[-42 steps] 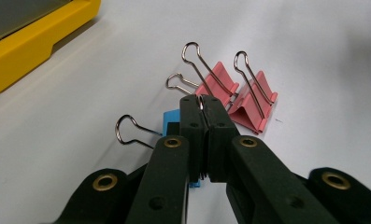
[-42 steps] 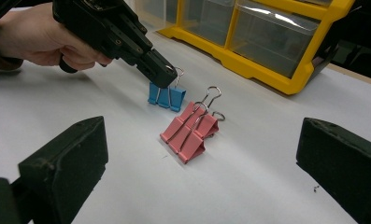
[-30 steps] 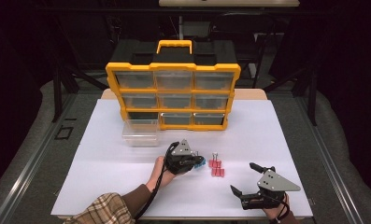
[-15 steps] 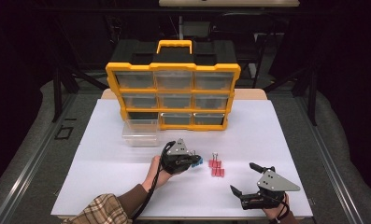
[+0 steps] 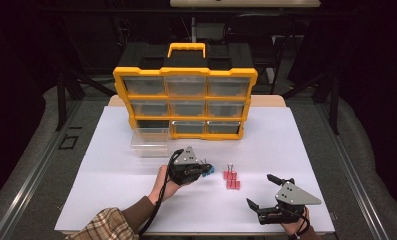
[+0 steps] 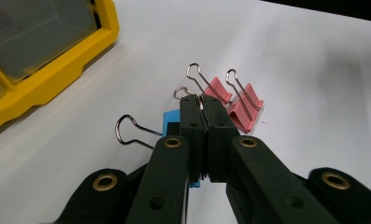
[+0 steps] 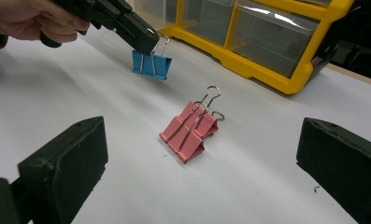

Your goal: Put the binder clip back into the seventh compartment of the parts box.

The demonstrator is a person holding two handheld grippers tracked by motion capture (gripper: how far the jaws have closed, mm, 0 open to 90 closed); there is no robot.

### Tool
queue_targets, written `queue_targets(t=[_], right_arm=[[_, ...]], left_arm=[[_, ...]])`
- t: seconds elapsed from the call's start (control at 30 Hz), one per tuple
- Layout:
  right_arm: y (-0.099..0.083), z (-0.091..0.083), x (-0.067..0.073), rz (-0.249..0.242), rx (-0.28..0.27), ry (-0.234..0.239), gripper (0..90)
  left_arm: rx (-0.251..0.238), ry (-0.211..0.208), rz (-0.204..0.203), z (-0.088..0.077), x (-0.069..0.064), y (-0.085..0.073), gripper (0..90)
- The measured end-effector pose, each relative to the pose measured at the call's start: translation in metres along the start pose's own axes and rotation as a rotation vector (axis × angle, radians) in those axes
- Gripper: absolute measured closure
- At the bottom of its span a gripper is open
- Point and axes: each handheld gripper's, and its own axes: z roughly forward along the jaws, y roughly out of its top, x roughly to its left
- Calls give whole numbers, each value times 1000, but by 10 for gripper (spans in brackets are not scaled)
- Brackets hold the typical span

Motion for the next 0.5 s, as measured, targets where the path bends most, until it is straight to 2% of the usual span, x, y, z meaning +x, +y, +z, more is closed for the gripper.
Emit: queue_targets(t=[0.5], right_arm=[[0, -1, 0, -4, 1, -2, 15]], left_arm=[[-30, 44, -15, -17, 12, 4, 886]])
